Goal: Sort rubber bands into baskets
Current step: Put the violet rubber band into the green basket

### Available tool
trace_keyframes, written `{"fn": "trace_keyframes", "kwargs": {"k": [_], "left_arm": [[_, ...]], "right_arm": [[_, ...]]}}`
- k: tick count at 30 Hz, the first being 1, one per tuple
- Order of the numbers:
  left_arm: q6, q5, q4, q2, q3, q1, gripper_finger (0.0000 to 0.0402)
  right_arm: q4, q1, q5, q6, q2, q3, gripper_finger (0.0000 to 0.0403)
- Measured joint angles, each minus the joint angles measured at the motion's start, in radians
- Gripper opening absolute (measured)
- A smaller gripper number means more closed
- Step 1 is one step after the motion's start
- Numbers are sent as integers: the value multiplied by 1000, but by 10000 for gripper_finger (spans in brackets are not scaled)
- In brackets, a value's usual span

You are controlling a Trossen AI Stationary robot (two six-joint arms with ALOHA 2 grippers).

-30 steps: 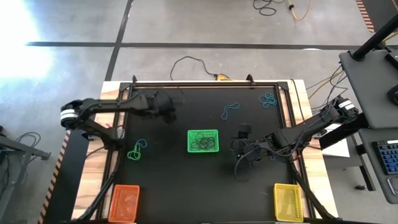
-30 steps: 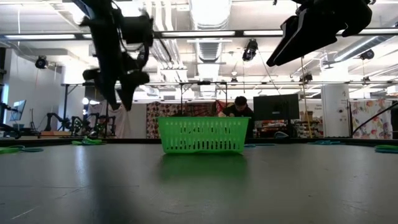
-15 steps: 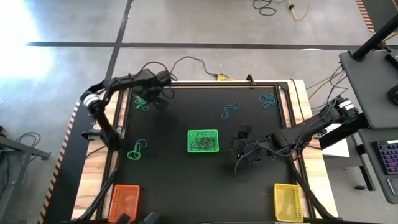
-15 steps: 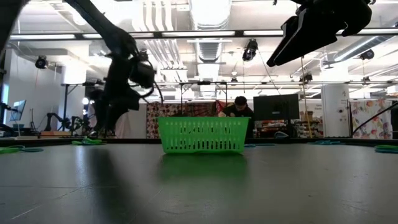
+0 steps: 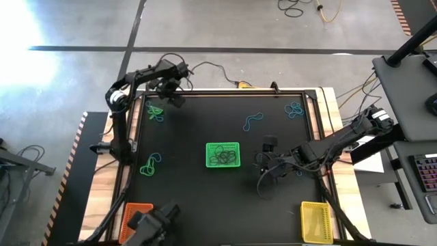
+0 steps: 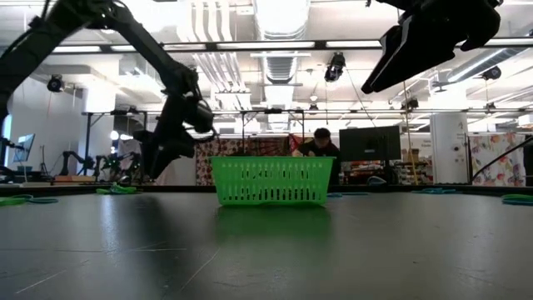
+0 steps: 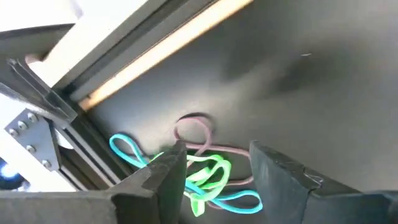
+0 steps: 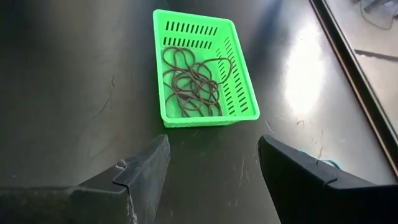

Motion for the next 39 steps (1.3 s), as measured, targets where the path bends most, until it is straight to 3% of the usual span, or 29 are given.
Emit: {"fn": "trace_keyframes", "kwargs": {"k": [12, 28, 39], "left_arm": [[-41, 14, -45, 97, 29, 54, 137], [-51, -4, -32, 126, 27, 78, 135], [-17, 63, -17, 126, 24, 113, 90]], "right_arm": [[-44, 0, -23, 9, -6, 0, 238], [-44, 0, -22, 19, -34, 0, 238], [-53, 0, -21, 44, -39, 0, 238]]}}
